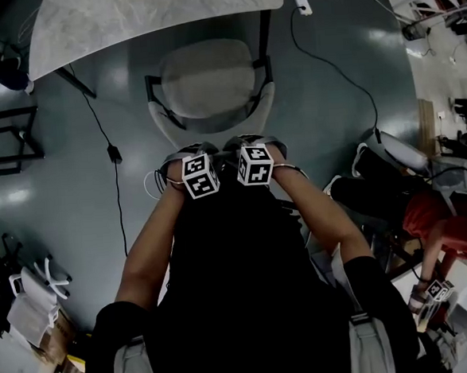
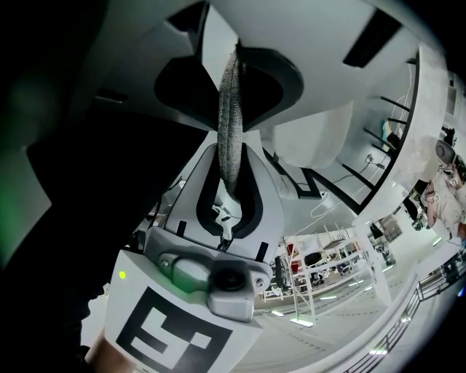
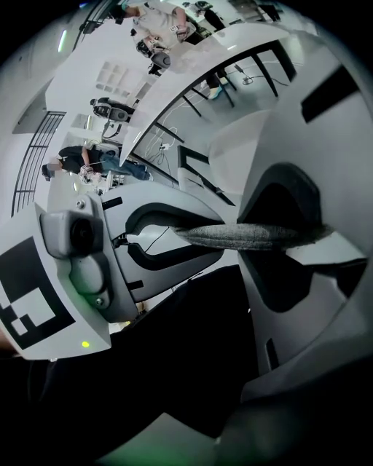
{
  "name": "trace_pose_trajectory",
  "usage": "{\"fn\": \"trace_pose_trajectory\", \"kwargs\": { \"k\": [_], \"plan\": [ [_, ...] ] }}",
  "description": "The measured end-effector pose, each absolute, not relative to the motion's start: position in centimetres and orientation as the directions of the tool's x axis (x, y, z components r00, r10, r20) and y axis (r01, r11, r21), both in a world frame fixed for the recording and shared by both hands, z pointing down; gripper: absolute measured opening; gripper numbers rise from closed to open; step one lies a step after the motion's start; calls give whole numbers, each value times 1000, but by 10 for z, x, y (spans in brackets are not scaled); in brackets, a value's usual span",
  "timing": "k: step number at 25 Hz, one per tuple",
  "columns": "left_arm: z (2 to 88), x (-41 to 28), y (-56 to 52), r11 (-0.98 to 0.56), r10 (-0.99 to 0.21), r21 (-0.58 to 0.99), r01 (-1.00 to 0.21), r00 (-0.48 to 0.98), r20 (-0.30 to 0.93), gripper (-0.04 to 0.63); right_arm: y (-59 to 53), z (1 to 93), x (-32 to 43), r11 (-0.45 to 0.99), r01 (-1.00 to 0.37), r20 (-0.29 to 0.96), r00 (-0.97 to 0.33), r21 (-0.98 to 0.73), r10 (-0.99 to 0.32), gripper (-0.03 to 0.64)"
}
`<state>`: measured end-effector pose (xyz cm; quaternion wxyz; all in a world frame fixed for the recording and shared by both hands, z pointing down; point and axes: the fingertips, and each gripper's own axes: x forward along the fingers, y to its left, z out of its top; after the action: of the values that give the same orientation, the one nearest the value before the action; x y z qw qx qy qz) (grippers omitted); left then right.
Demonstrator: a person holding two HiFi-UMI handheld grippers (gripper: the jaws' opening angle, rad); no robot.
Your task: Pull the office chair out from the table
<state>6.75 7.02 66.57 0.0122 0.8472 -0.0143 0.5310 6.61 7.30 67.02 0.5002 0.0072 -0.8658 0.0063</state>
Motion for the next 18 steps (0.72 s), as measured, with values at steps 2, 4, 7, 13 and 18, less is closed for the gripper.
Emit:
{"fn": "trace_pose_trajectory", "kwargs": {
  "k": [2, 4, 7, 13, 18],
  "plan": [
    [665, 65, 84, -999, -2, 17, -40, 441, 898, 80, 86, 670, 64, 1000, -22, 866, -501, -7, -5, 84],
    [666, 63, 97, -999, 4, 21, -33, 438, 899, 80, 100, 670, 62, 1000, -26, 866, -500, -10, -5, 84],
    [665, 61, 118, -1000, 16, 25, -14, 434, 901, 80, 119, 669, 59, 999, -44, 865, -501, -8, -15, 84],
    [667, 53, 152, -999, 38, 35, 15, 436, 899, 80, 152, 672, 51, 998, -69, 867, -497, -8, -27, 86],
    [660, 56, 176, -999, 49, 44, 20, 450, 892, 80, 177, 671, 53, 996, -91, 868, -495, -6, -40, 86]
  ]
}}
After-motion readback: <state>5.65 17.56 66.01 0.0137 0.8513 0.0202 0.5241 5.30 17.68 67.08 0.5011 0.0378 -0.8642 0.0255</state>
